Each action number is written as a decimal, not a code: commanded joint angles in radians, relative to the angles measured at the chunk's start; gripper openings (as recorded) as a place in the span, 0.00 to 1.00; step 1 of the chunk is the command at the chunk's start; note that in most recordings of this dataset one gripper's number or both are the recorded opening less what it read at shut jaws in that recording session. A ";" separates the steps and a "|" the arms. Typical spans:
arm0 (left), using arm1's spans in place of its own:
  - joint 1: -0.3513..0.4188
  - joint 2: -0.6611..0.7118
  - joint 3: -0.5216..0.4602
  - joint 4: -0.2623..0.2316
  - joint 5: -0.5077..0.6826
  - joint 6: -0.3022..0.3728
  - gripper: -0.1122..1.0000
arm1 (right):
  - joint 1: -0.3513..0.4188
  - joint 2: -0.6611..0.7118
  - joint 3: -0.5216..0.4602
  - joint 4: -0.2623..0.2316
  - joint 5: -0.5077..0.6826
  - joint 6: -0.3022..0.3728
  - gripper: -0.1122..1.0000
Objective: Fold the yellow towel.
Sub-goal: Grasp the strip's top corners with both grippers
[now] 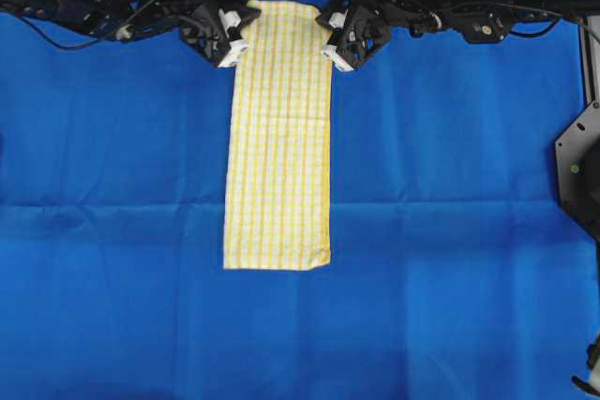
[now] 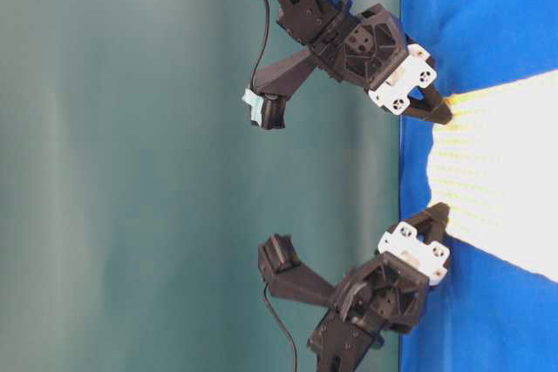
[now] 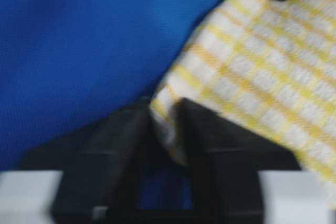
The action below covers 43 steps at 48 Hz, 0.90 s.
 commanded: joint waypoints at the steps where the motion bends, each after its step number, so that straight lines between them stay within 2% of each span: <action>1: -0.002 0.002 -0.009 0.002 0.020 0.002 0.18 | -0.005 -0.011 -0.015 0.002 -0.009 -0.002 0.15; 3: -0.003 0.000 -0.009 0.002 0.026 0.005 0.14 | -0.005 -0.011 -0.014 0.002 -0.009 -0.002 0.15; 43: 0.017 -0.126 0.023 0.002 0.061 0.006 0.14 | -0.037 -0.089 -0.014 -0.002 -0.005 -0.008 0.15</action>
